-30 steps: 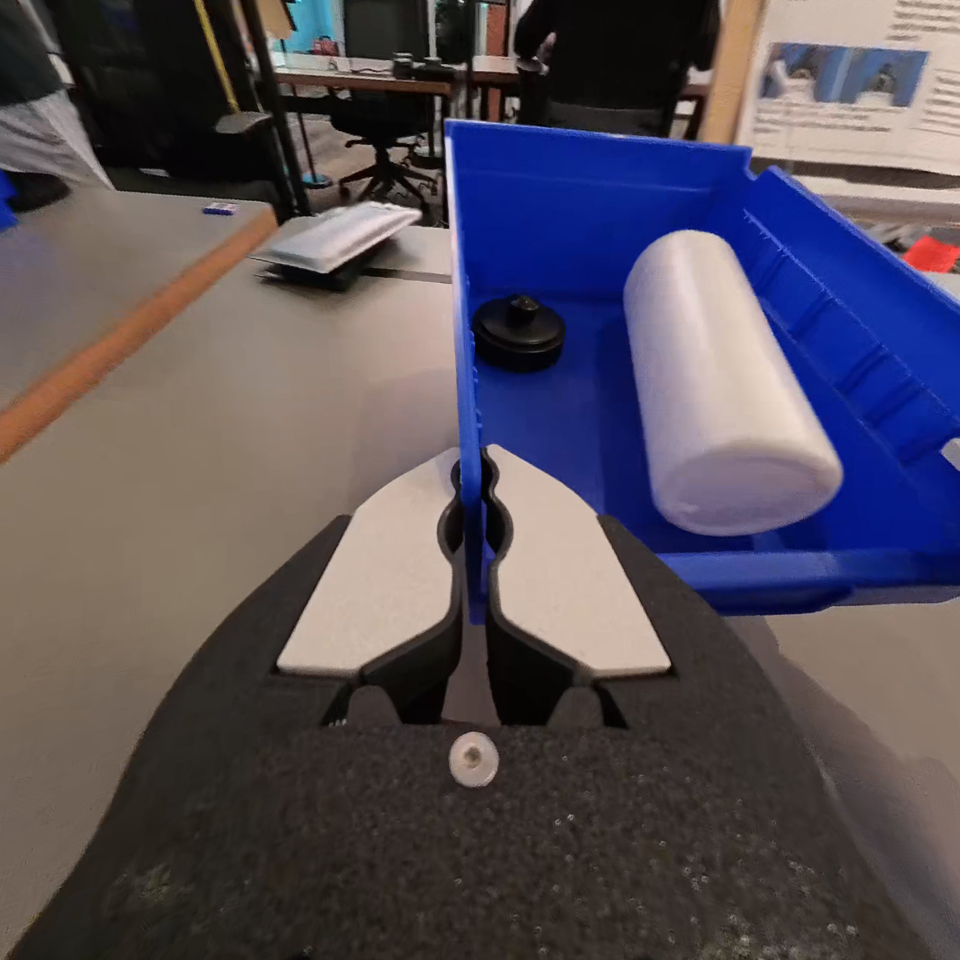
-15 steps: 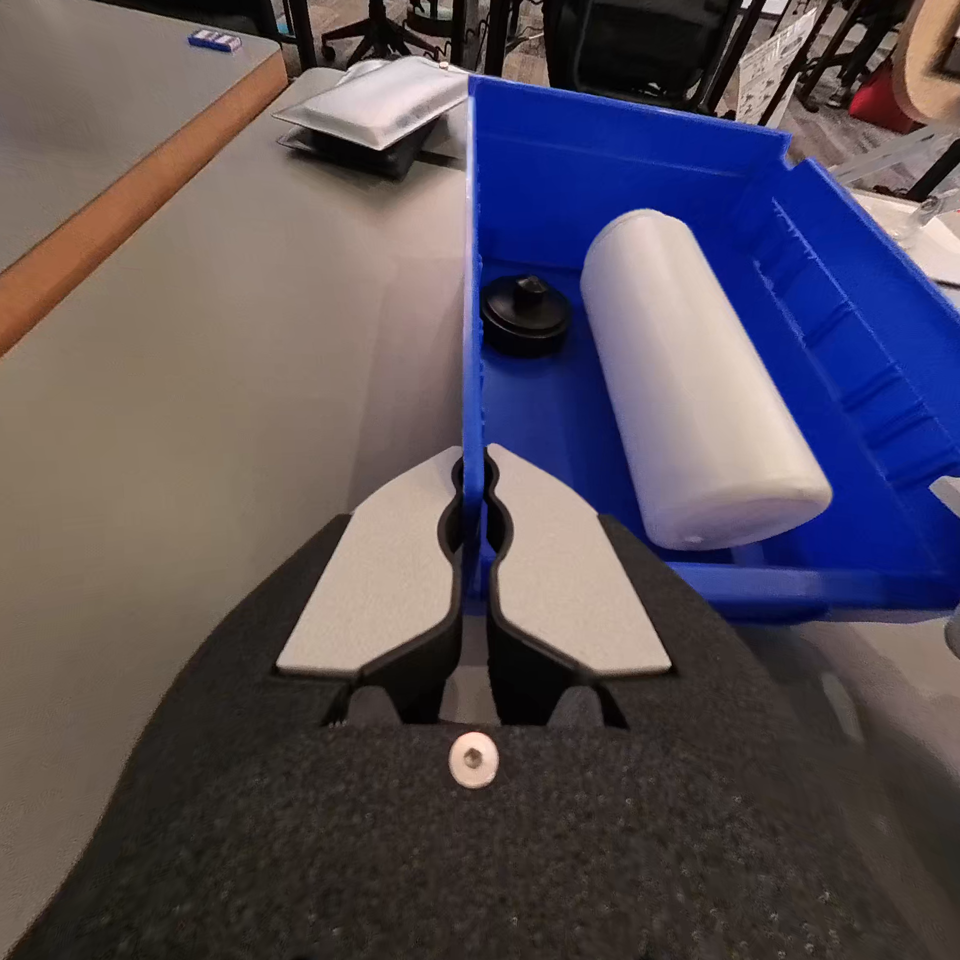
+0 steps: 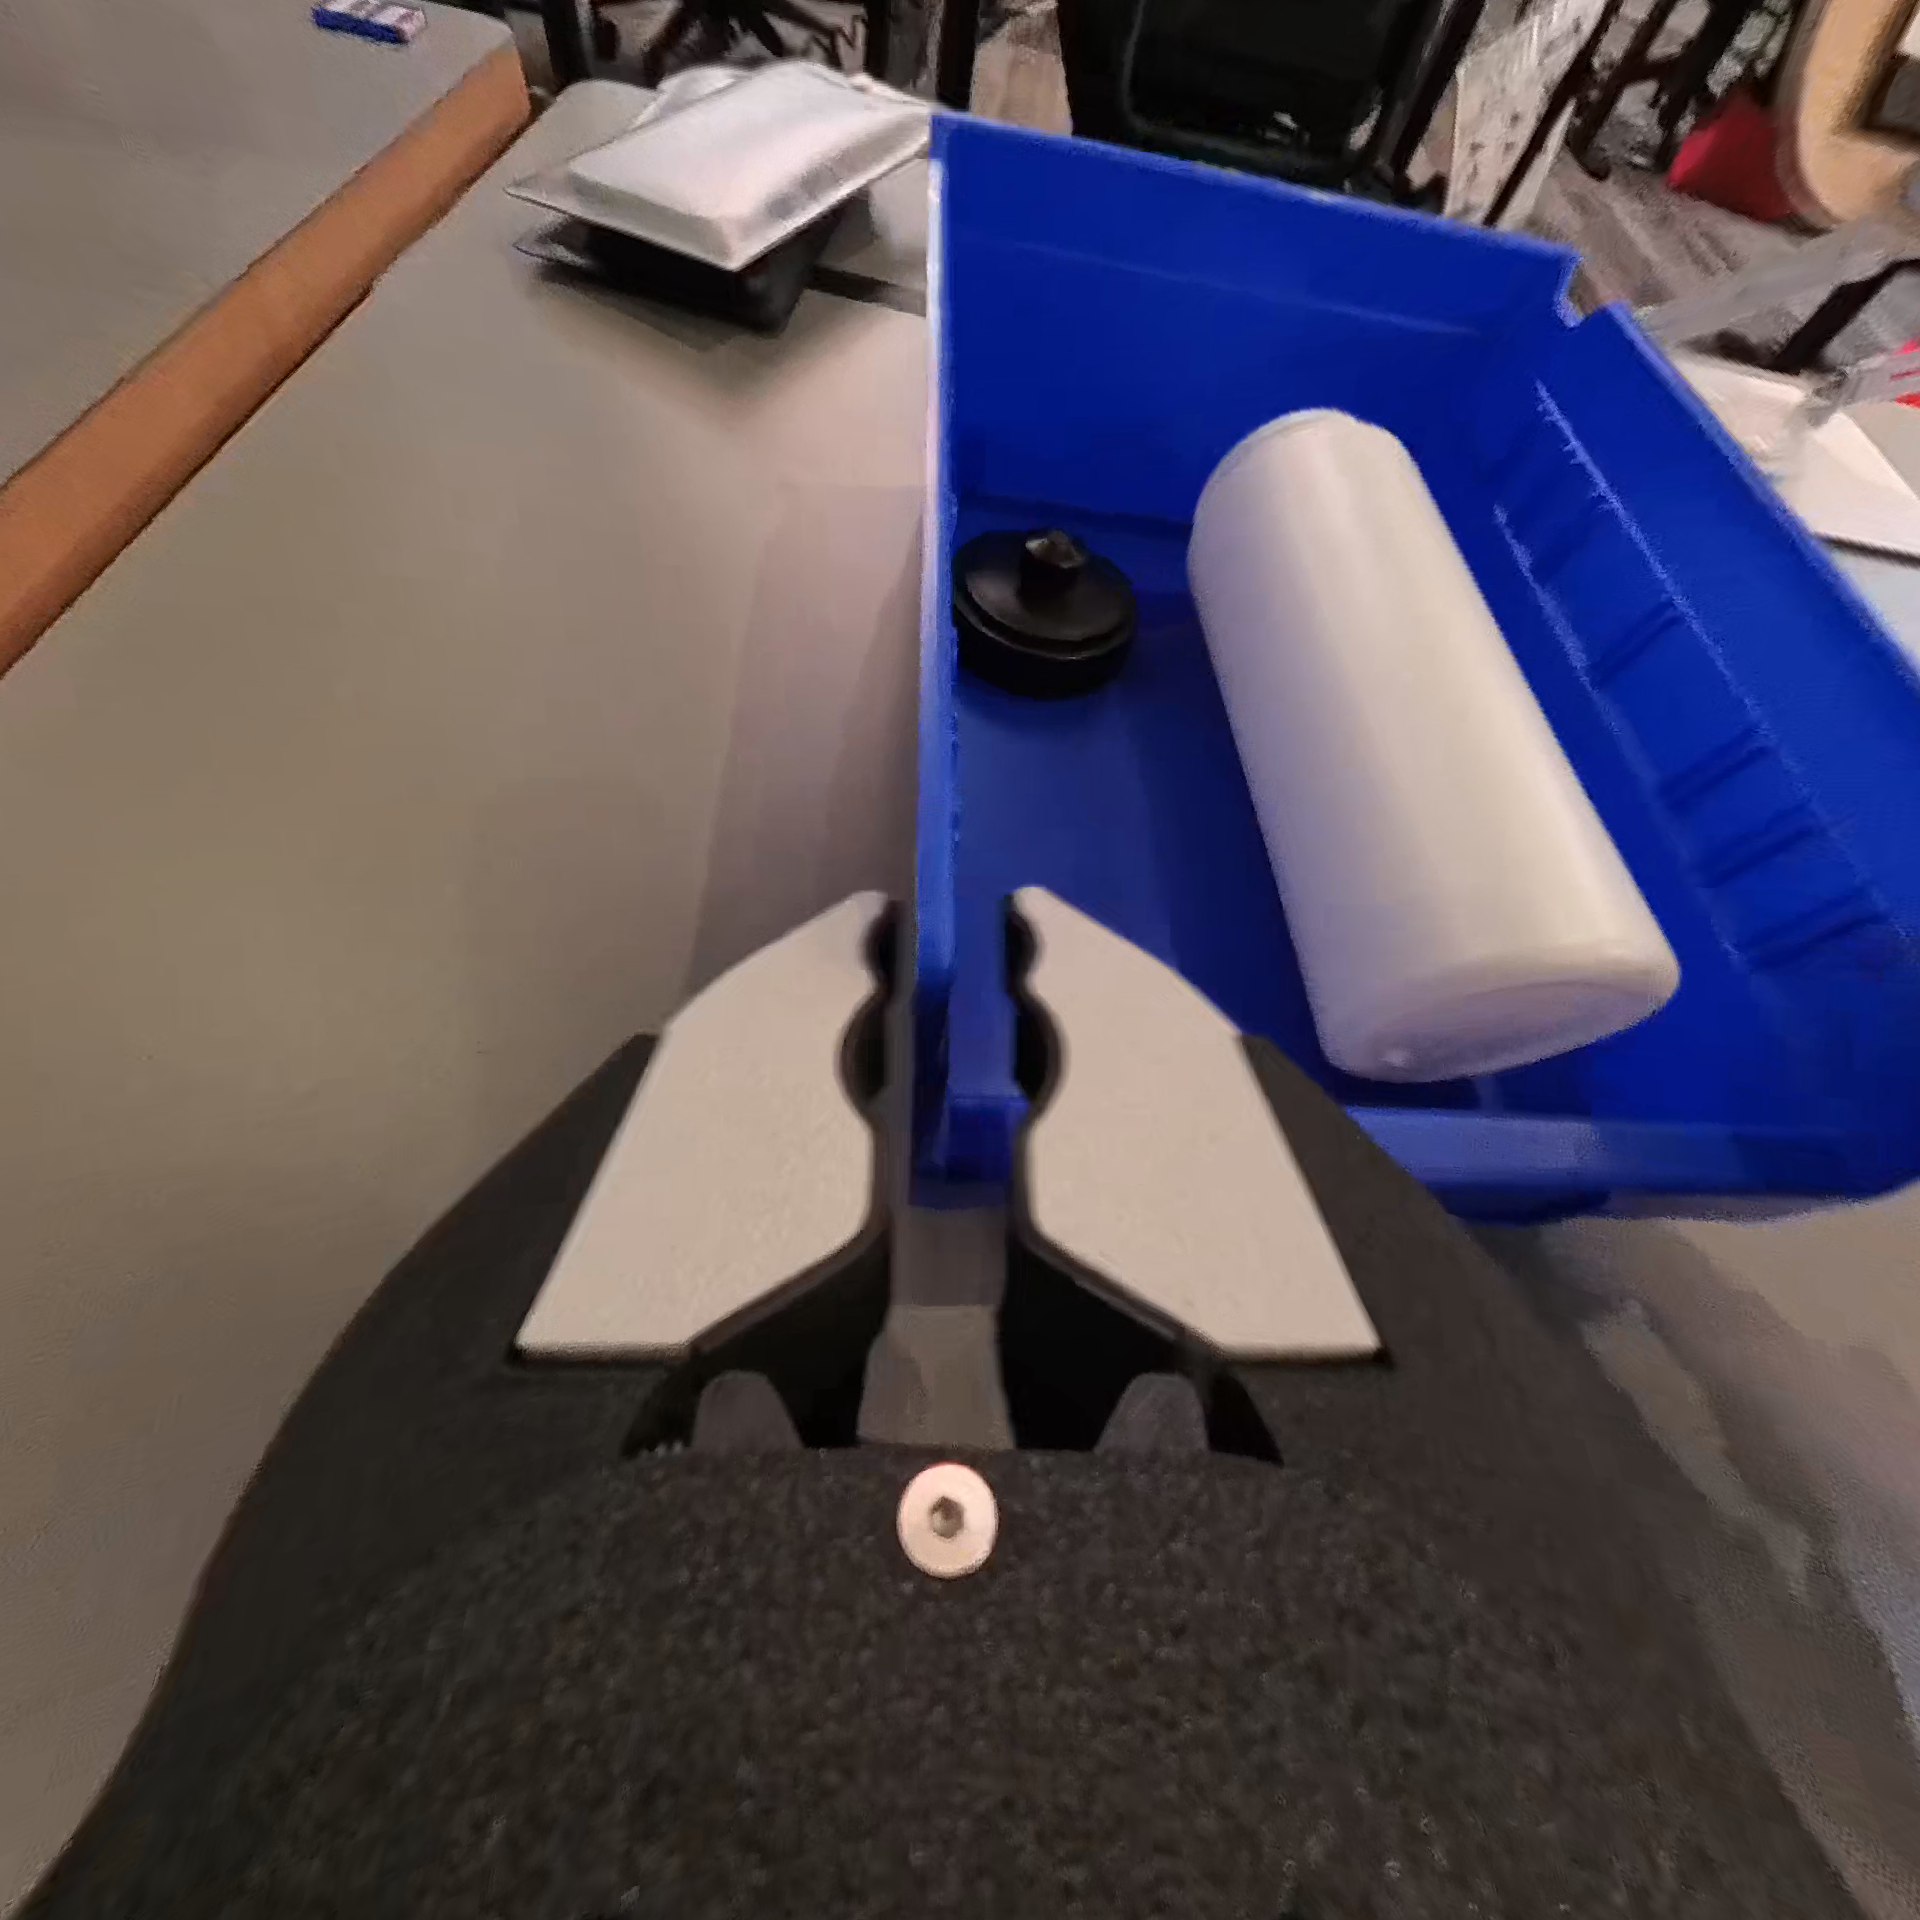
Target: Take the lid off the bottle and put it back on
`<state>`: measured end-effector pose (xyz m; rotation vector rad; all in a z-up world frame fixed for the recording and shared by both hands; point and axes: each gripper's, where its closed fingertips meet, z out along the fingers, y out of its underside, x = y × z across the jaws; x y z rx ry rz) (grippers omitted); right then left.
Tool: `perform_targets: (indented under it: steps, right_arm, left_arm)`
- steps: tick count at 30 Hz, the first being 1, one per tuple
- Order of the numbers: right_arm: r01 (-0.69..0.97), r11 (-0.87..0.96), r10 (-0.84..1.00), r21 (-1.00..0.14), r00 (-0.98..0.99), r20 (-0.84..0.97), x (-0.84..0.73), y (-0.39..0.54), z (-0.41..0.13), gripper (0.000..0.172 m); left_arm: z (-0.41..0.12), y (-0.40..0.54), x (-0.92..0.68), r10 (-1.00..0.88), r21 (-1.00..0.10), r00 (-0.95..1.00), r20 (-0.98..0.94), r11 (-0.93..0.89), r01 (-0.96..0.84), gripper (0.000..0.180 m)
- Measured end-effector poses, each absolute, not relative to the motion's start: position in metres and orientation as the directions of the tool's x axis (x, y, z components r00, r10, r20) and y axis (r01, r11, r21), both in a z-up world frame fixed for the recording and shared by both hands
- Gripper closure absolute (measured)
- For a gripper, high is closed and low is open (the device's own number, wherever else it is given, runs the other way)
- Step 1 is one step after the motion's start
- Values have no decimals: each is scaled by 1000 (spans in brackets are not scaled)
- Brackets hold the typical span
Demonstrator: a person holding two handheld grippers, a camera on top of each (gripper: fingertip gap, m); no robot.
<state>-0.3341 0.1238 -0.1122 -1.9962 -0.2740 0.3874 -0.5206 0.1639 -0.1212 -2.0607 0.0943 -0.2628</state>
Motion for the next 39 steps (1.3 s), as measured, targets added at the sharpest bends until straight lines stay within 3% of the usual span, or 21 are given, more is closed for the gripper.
perform_targets:
  steps: [1,4,9,13,20,28,33,39]
  right_arm:
    - [40,-395,392,-918,911,-129,-328,118,-100,147]
    - [101,-255,486,-962,873,-37,-290,95,-62,137]
    - [207,-205,547,-956,835,64,-186,59,-43,128]
    - [223,-231,440,-947,892,103,-82,36,-58,118]
    - [36,-237,243,-971,970,-24,28,-28,-97,114]
    - [93,-209,168,-974,984,58,65,-35,-106,116]
    - [-42,-225,183,-973,979,-84,61,-38,-107,117]
    - [40,-248,172,-968,985,-4,63,-31,-116,118]
  left_arm:
    - [-111,160,-525,-165,-880,977,133,-474,40,147]
    - [-64,139,-529,-152,-927,986,71,-376,9,125]
    - [-29,89,-434,-400,-923,880,257,-371,101,113]
    - [-58,38,-326,-582,-876,716,386,-474,88,115]
    - [-124,3,-257,-664,-848,663,345,-524,-83,115]
    - [-129,17,-246,-721,-848,575,387,-523,-86,120]
    - [-138,24,-243,-758,-876,607,240,-438,-201,121]
    - [-144,0,-236,-739,-818,543,400,-555,-152,121]
